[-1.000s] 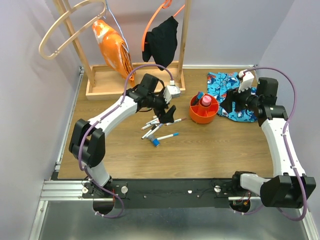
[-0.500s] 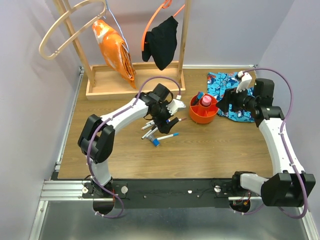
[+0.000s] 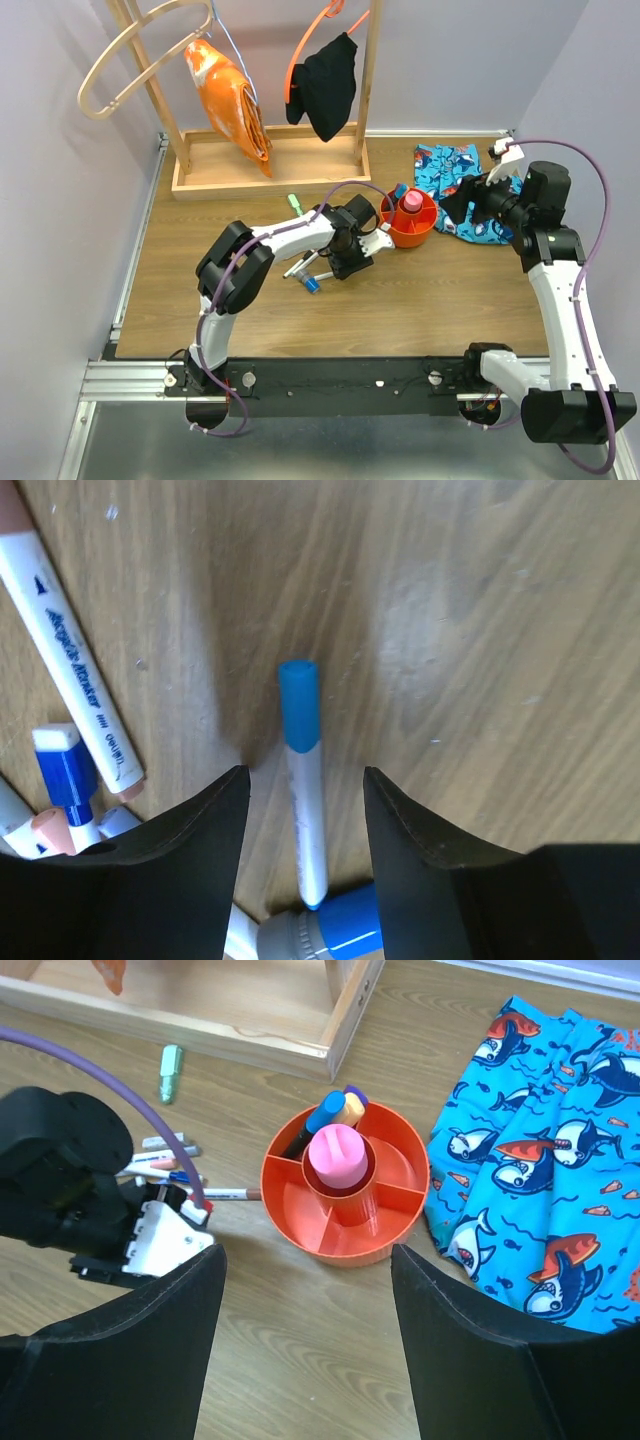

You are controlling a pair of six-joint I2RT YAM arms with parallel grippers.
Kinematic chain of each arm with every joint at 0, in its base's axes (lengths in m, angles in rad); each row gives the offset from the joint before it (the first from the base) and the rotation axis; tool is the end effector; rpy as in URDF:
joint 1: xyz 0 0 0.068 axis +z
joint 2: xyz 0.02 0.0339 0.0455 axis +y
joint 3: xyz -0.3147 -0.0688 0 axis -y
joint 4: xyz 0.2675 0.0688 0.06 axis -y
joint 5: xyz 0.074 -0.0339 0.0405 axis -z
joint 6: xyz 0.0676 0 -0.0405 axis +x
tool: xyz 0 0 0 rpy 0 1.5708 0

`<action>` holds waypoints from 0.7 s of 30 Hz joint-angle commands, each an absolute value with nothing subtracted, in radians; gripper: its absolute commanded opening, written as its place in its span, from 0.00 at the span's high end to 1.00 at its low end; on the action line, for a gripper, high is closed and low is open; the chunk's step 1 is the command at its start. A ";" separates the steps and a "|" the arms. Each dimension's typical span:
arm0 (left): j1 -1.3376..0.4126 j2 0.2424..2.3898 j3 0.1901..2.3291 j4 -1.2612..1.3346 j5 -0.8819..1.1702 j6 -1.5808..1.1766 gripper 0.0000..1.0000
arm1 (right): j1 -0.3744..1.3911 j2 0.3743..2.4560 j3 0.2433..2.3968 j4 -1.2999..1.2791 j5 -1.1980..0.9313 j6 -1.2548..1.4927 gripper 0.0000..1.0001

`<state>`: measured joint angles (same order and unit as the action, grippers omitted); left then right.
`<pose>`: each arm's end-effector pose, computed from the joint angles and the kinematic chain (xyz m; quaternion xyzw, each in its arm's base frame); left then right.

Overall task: Sort the stationery into containers
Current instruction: Pick up the pen from the center of the board.

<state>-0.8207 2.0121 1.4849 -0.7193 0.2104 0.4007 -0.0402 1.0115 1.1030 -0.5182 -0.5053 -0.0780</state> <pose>0.3035 -0.3465 0.1825 0.5767 0.7943 -0.1348 0.1354 0.2363 0.0232 0.4093 -0.1507 0.8114 0.1788 0.5357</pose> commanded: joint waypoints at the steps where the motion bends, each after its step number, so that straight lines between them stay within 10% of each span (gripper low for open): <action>1: -0.815 2.046 1.503 -0.713 0.124 0.423 0.42 | -0.038 0.962 1.088 -0.474 -0.488 0.000 0.25; 7: -0.822 2.077 1.486 -0.715 0.164 0.439 0.58 | -0.040 0.924 1.074 -0.485 -0.460 0.009 0.25; 14: -0.838 2.065 1.503 -0.773 0.282 0.442 0.99 | -0.040 0.919 1.063 -0.471 -0.428 -0.018 0.25; 21: -0.825 1.908 1.637 -0.810 0.521 0.449 1.00 | -0.040 0.928 1.043 -0.459 -0.351 -0.040 0.25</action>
<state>-0.8272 2.0304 1.5105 -0.7685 0.3050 0.4377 -0.0402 0.9249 1.0653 -0.4870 -0.4255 -0.0124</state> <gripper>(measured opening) 0.033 0.751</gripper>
